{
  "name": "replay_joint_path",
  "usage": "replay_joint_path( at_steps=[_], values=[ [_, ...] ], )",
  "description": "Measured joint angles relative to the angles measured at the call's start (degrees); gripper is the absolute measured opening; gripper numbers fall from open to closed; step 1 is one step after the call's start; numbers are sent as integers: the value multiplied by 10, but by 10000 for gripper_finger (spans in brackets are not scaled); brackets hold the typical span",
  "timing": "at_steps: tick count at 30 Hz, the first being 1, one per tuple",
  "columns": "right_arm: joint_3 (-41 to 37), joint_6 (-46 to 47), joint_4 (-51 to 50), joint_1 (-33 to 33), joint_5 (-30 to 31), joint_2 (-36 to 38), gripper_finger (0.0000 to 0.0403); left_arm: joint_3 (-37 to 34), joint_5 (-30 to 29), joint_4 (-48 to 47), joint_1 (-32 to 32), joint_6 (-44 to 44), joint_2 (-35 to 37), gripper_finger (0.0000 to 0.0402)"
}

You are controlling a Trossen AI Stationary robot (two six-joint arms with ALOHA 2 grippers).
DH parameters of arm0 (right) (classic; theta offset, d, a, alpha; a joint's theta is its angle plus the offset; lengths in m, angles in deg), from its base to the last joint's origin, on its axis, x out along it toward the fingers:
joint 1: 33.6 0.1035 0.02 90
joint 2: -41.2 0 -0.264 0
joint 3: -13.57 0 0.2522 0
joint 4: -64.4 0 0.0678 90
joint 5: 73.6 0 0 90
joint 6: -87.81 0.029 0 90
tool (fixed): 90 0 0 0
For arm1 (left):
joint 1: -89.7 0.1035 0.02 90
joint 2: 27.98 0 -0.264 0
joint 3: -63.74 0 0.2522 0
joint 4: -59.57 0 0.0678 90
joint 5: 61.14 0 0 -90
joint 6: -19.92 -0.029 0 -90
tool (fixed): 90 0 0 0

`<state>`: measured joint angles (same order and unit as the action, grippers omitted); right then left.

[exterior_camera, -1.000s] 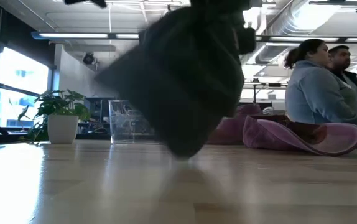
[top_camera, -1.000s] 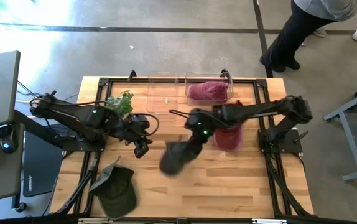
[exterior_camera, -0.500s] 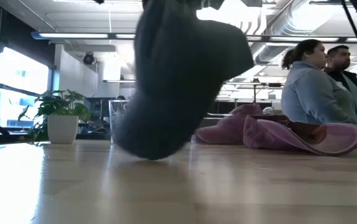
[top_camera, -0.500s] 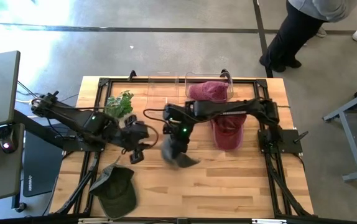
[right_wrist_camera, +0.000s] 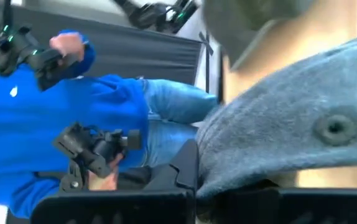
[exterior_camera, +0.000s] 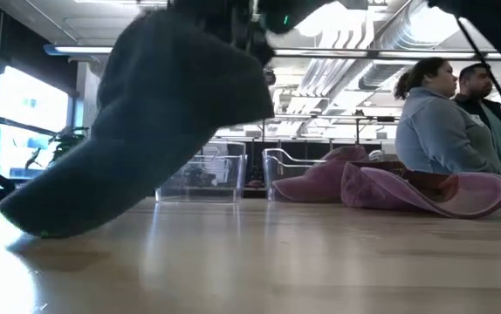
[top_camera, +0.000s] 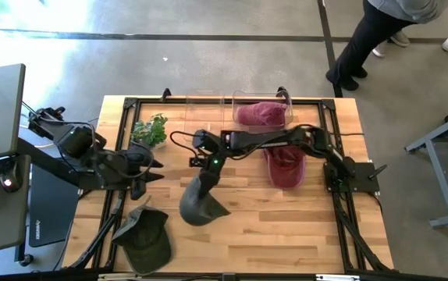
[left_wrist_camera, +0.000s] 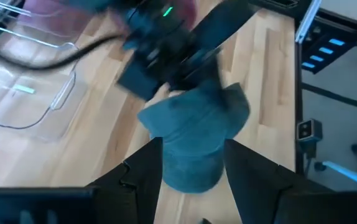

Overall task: Pick & Place hat
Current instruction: Put the right black cap into the left transparent bin

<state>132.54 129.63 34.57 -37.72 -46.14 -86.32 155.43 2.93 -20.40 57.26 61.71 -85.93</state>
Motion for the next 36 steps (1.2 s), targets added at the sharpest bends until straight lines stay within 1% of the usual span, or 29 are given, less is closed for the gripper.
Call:
replay_joint_path(
  at_steps=[3,6,9,11,15,18,19,22,24,25,28,33,36],
  values=[
    [-1,-1,27,-10,13,-27,11,0,2,-7,-4,3,1,165],
    [-1,-1,30,-19,40,-35,29,0,18,-28,-2,3,-1,165],
    [-1,16,30,-31,36,-38,65,0,27,-43,-2,-8,-8,165],
    [-1,30,26,-42,31,-36,97,-1,31,-49,-2,-25,-13,165],
    [-1,42,-31,-66,47,-13,151,-1,53,-46,-2,-62,-12,165],
    [-1,-11,-127,-72,109,30,170,-1,59,-44,-2,-88,-12,165],
    [-1,-38,-166,-71,138,47,171,-1,59,-43,-2,-94,-13,165],
    [0,-110,-291,-59,261,96,170,-1,59,-36,1,-106,-18,165],
    [-4,-146,-332,-47,327,114,164,-1,67,-28,15,-114,-30,165],
    [-10,-155,-335,-42,343,121,161,-1,77,-19,22,-119,-37,165],
    [-42,-162,-323,-36,351,123,148,-1,105,0,40,-133,-53,165],
    [-116,-149,-195,-37,365,120,127,-1,119,28,64,-135,-82,165],
    [-140,-161,-150,-38,368,120,118,-1,121,53,85,-122,-104,165]
  ],
)
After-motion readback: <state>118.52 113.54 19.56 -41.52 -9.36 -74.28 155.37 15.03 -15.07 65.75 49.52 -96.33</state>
